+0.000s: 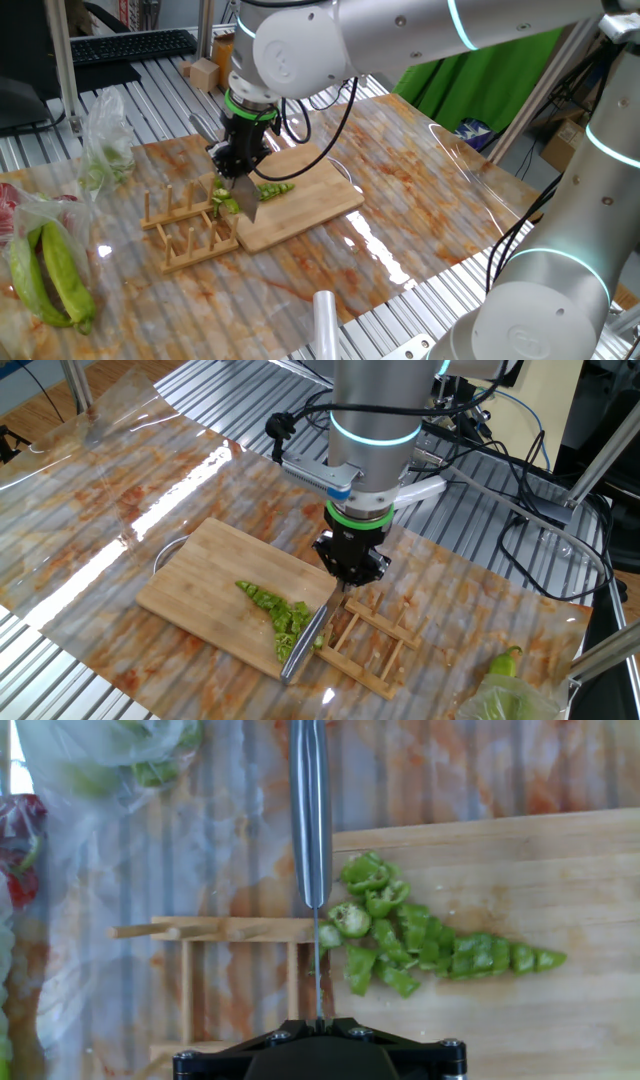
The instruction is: Chop the chili peppers
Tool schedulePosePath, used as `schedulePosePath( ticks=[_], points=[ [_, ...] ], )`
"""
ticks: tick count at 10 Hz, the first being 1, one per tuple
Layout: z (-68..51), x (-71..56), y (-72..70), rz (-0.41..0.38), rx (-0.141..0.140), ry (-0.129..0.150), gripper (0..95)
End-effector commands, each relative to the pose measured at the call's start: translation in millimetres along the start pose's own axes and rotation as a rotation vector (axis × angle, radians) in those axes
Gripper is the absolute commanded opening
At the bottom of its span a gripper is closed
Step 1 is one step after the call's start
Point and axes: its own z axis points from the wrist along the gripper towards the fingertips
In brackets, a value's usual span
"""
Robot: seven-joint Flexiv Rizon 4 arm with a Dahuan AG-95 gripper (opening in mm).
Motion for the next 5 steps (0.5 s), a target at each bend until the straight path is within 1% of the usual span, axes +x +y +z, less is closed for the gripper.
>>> schedulePosePath(
  ticks=[1, 2, 3, 5],
  points=[
    [-0.3, 0.4, 7.5, 0.039, -0.014, -0.014, 0.0],
    [-0.4, -0.1, 12.2, 0.043, -0.017, -0.019, 0.0],
    [0.5, 0.1, 15.4, 0.041, -0.013, -0.030, 0.0],
    [4.9, -1.7, 19.7, 0.039, -0.015, -0.041, 0.0]
  ],
)
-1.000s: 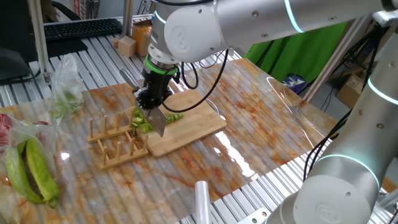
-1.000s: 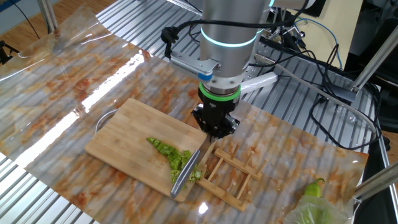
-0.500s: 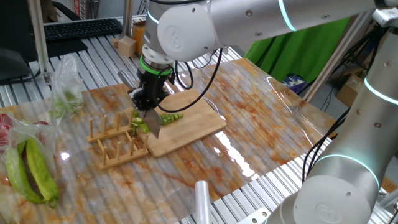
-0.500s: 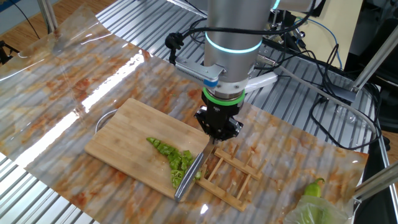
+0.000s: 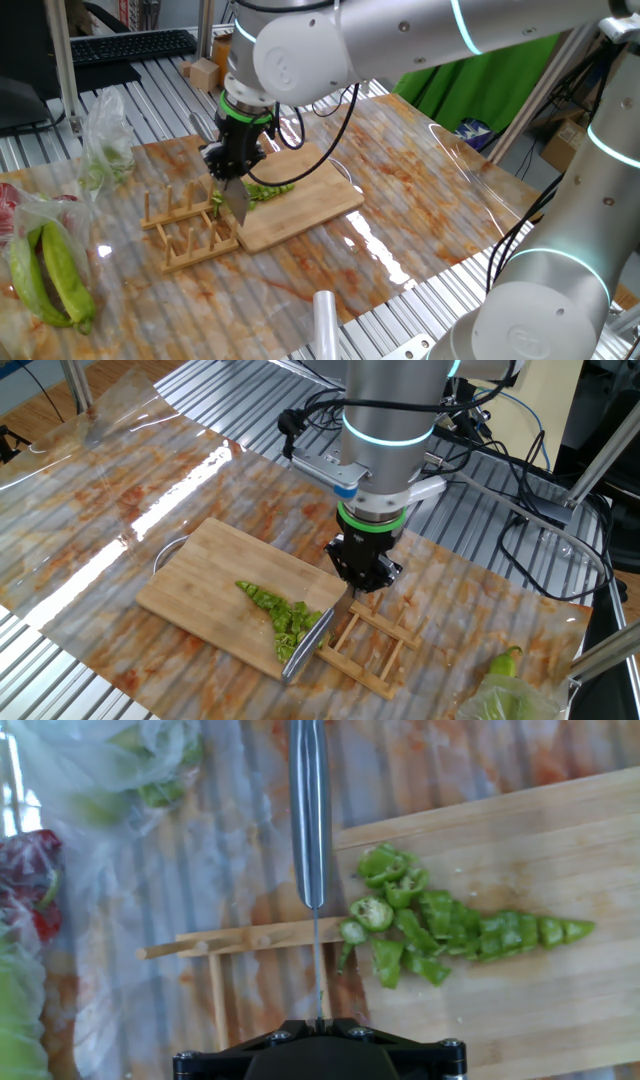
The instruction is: Chop the chili peppers
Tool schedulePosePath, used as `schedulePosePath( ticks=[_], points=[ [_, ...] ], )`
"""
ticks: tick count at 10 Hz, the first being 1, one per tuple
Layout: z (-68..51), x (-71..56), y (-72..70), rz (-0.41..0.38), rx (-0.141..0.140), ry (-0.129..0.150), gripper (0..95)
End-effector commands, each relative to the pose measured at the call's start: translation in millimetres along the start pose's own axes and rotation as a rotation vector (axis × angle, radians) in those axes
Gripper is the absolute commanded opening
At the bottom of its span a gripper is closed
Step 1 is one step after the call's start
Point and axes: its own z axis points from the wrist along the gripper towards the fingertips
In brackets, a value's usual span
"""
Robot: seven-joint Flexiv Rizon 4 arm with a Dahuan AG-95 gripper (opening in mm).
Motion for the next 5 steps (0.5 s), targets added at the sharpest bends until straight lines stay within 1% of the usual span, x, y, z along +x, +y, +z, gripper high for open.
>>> schedulePosePath(
  ticks=[1, 2, 3, 4, 5],
  points=[
    [5.7, -1.2, 4.3, -0.004, 0.003, -0.013, 0.0],
    [10.2, -2.8, 7.1, -0.006, 0.003, -0.015, 0.0],
    [12.2, -3.5, 8.3, -0.008, 0.007, -0.016, 0.0],
    [18.0, -5.3, 11.2, -0.019, 0.023, -0.021, 0.0],
    [22.1, -6.4, 13.0, -0.026, 0.029, -0.024, 0.0]
  ],
)
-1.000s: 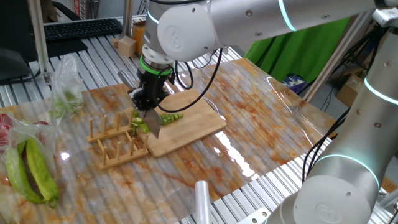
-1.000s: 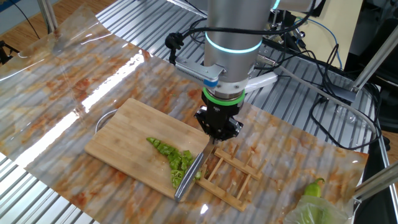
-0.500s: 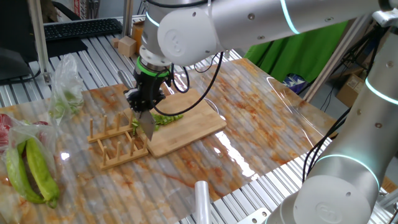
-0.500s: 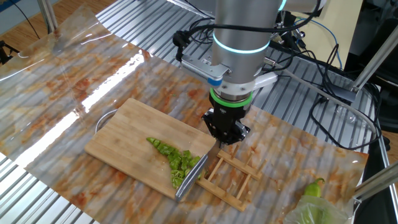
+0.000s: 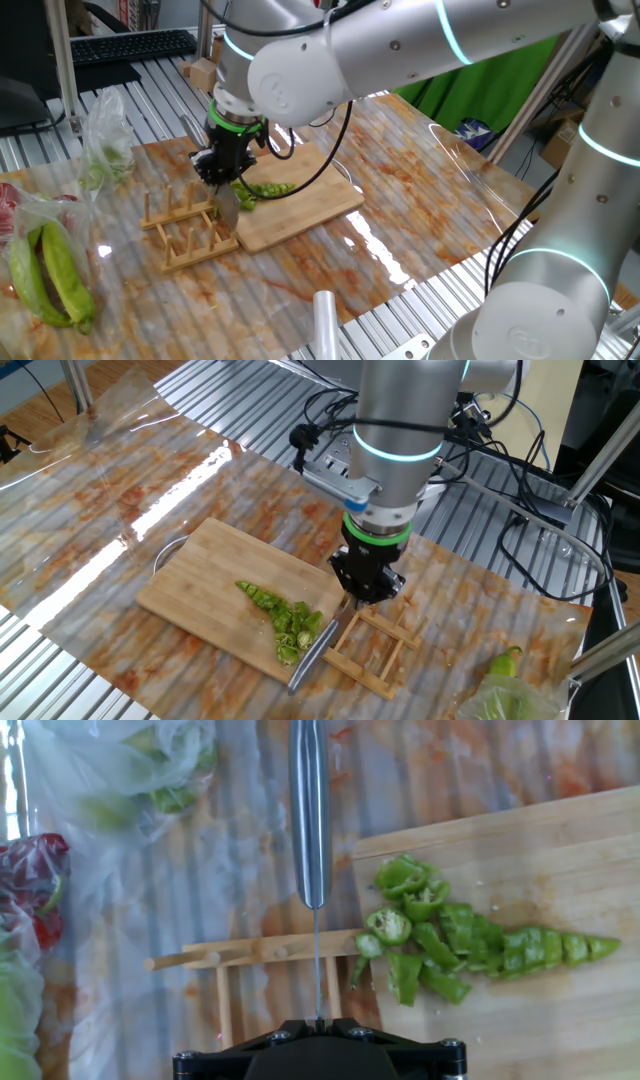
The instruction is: Chop the chili peppers
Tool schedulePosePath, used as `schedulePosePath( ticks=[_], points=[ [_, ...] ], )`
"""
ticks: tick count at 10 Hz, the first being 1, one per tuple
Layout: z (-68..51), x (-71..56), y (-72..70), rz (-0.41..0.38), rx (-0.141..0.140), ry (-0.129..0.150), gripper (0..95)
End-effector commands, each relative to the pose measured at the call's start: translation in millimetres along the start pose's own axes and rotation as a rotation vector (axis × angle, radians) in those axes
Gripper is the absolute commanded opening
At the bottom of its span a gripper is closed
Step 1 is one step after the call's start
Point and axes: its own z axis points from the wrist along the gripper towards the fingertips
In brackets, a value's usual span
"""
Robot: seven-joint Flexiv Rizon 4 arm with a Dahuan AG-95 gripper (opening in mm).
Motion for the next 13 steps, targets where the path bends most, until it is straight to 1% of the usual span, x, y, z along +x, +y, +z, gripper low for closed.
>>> schedulePosePath(
  ticks=[1, 3, 6, 7, 9, 13],
  points=[
    [8.0, -2.0, 2.9, -0.017, 0.009, -0.005, 0.0],
    [15.6, -1.6, 5.0, -0.028, 0.018, -0.012, 0.0],
    [23.6, 3.9, 1.8, -0.027, 0.012, -0.014, 0.0],
    [25.7, 3.9, 2.2, -0.024, 0.007, -0.013, 0.0],
    [32.1, 3.5, 3.3, -0.026, 0.008, -0.017, 0.0],
    [47.6, 6.7, 3.5, -0.024, 0.000, -0.034, 0.0]
  ],
)
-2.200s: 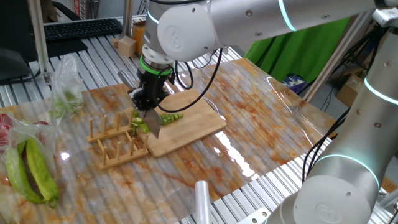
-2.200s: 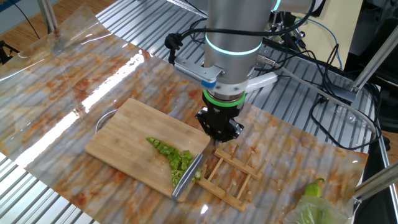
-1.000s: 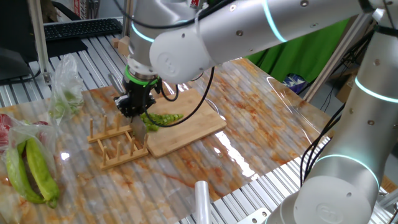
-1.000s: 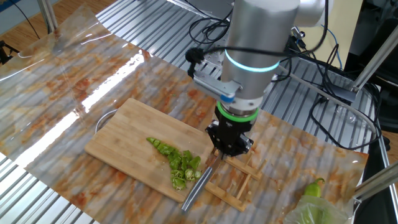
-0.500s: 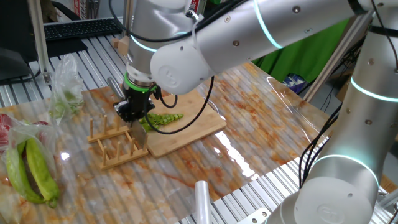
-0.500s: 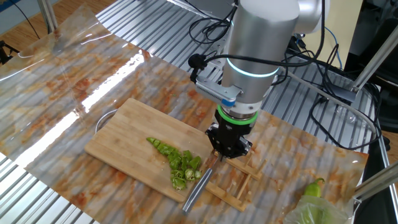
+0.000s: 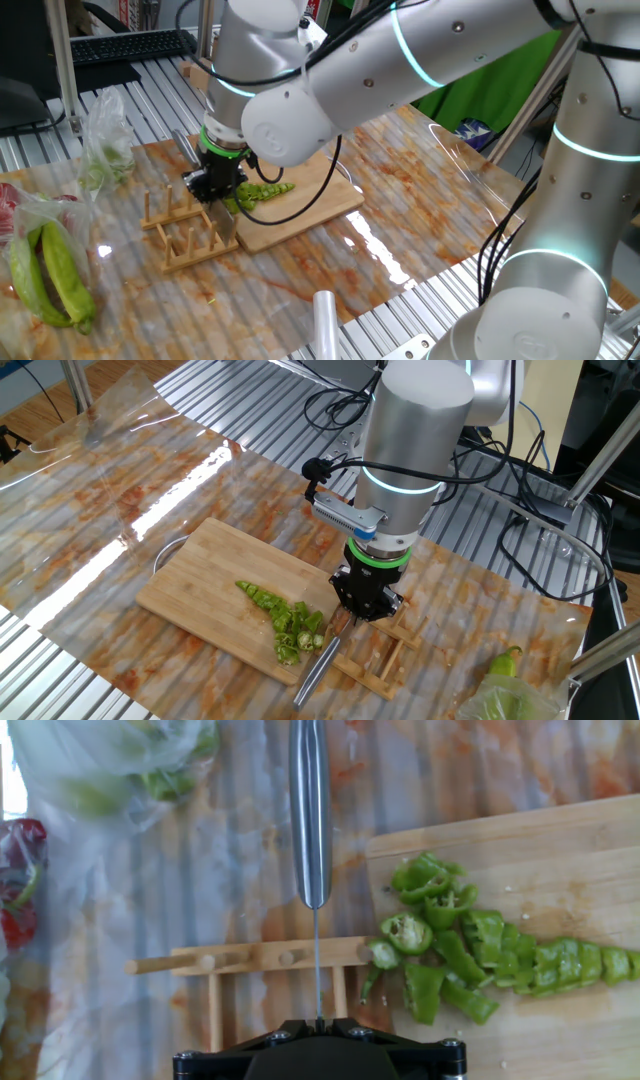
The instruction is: Chop the chili peppers
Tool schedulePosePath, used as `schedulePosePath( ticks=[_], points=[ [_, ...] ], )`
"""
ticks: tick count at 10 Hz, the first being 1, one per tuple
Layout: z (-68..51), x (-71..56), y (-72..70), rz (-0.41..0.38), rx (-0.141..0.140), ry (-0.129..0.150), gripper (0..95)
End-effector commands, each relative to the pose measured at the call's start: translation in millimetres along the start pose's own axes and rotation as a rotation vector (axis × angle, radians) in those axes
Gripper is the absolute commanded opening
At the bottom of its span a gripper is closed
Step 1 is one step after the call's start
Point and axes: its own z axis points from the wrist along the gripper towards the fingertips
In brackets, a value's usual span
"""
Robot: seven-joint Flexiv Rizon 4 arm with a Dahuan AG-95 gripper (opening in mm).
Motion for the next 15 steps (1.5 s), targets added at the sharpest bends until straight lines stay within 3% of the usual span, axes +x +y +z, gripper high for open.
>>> schedulePosePath(
  ticks=[1, 15],
  points=[
    [4.8, 1.9, -0.9, 0.000, 0.002, -0.009, 0.0],
    [23.4, 6.4, -3.2, 0.008, 0.008, -0.009, 0.0]
  ],
)
